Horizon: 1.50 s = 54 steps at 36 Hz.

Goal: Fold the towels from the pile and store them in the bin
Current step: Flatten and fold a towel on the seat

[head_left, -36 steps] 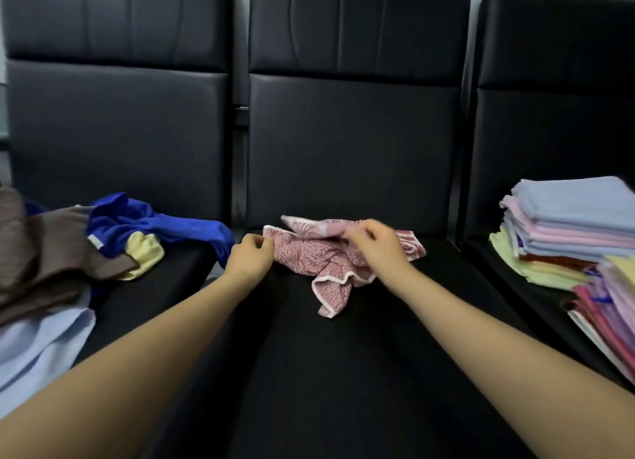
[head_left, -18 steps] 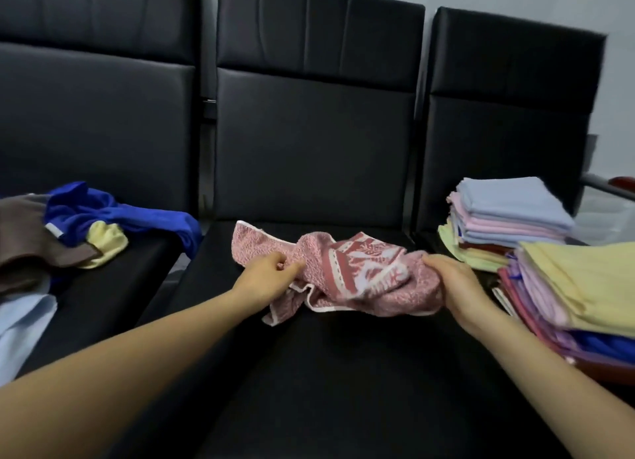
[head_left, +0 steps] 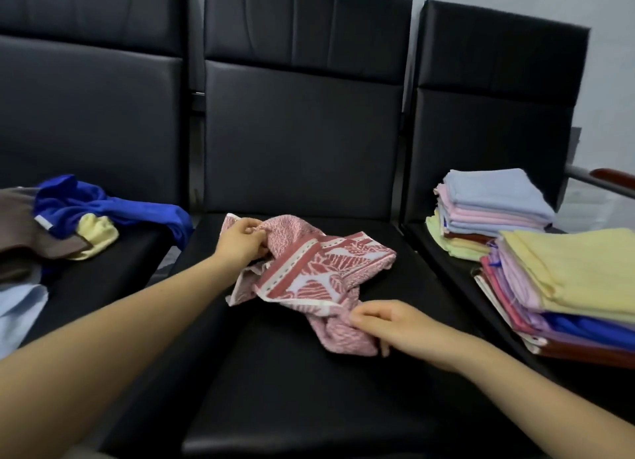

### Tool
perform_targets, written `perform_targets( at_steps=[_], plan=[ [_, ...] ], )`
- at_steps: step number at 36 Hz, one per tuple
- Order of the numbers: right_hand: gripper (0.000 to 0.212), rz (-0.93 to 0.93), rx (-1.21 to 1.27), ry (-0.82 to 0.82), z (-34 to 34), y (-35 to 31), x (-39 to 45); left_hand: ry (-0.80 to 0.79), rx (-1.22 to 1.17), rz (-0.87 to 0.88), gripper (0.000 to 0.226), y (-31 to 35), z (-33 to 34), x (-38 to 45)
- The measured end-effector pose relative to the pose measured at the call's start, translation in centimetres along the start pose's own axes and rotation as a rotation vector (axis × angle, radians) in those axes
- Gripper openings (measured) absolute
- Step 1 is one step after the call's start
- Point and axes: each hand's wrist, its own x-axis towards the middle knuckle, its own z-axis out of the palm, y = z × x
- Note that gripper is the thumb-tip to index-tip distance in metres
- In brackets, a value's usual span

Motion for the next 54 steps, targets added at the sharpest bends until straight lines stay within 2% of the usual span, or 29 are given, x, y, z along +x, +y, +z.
perform_targets(
  at_steps=[2,4,6,9,11,13,17,19,20,23,27,29,30,35,37,39,42,46,50,54],
  plan=[
    [0.019,-0.017,0.082,-0.033,0.7,-0.5,0.6,-0.032,0.021,-0.033,0.020,-0.2,-0.1,-0.5],
    [0.021,-0.022,0.133,0.028,0.5,-0.5,1.2,-0.010,0.156,0.017,0.031,-0.3,-0.5,-1.3],
    [0.020,-0.012,0.111,0.172,-0.1,-0.1,2.2,0.050,0.345,0.143,0.039,-0.3,-1.0,-2.4],
    [0.010,-0.015,-0.027,0.537,-2.1,1.8,4.7,0.080,0.427,0.258,0.031,0.3,-1.2,-4.2],
    [0.027,0.050,-0.145,0.737,-3.5,2.9,6.5,0.005,0.521,0.162,0.043,0.6,-0.9,-5.1],
    [0.049,0.147,-0.189,0.788,-4.7,3.3,7.7,-0.127,0.650,0.056,0.050,0.4,-0.5,-5.6],
    [0.079,0.224,0.063,0.700,-6.1,3.0,9.8,-0.296,0.800,0.028,0.036,-0.3,0.2,-5.8],
    [0.076,0.236,0.187,0.654,-6.3,2.8,10.7,-0.335,0.792,0.026,0.030,-0.4,0.6,-5.7],
    [0.066,0.229,0.224,0.610,-6.5,2.6,10.9,-0.332,0.792,0.038,0.028,-0.5,0.6,-5.6],
    [0.033,0.157,0.256,0.525,-6.5,2.5,11.5,-0.258,0.827,0.097,0.027,-0.7,0.4,-4.4],
    [0.016,0.097,0.270,0.514,-5.6,2.8,11.9,-0.091,0.760,0.166,0.030,-0.9,-0.5,-1.9],
    [0.011,0.066,0.327,0.507,-5.3,2.7,11.9,0.004,0.715,0.162,0.018,-0.8,-1.2,-0.3],
    [0.010,0.056,0.378,0.507,-5.3,2.6,12.0,0.049,0.687,0.147,0.009,-0.8,-1.6,0.4],
    [0.012,0.001,0.671,0.526,-5.6,1.7,13.2,0.197,0.599,0.163,0.017,0.3,-3.9,2.2],
    [0.016,-0.021,0.787,0.555,-6.0,0.9,13.3,0.254,0.567,0.238,0.016,1.6,-4.6,2.1],
    [0.029,-0.035,0.929,0.569,-6.6,-0.3,13.0,0.295,0.497,0.332,0.016,3.1,-5.3,1.7],
    [0.040,-0.078,1.100,0.528,-7.5,-2.1,11.9,0.311,0.343,0.435,0.012,5.0,-6.4,0.3],
    [0.017,-0.236,1.184,0.415,-8.0,-4.6,8.8,0.262,-0.007,0.439,0.015,8.5,-7.2,-2.2],
    [0.027,-0.378,1.196,0.389,-8.8,-6.6,4.8,0.073,-0.323,0.403,0.016,11.2,-7.4,-5.3],
    [0.019,-0.325,1.201,0.447,-8.7,-6.4,1.0,-0.173,-0.236,0.443,0.015,10.4,-6.4,-9.4]
  ],
)
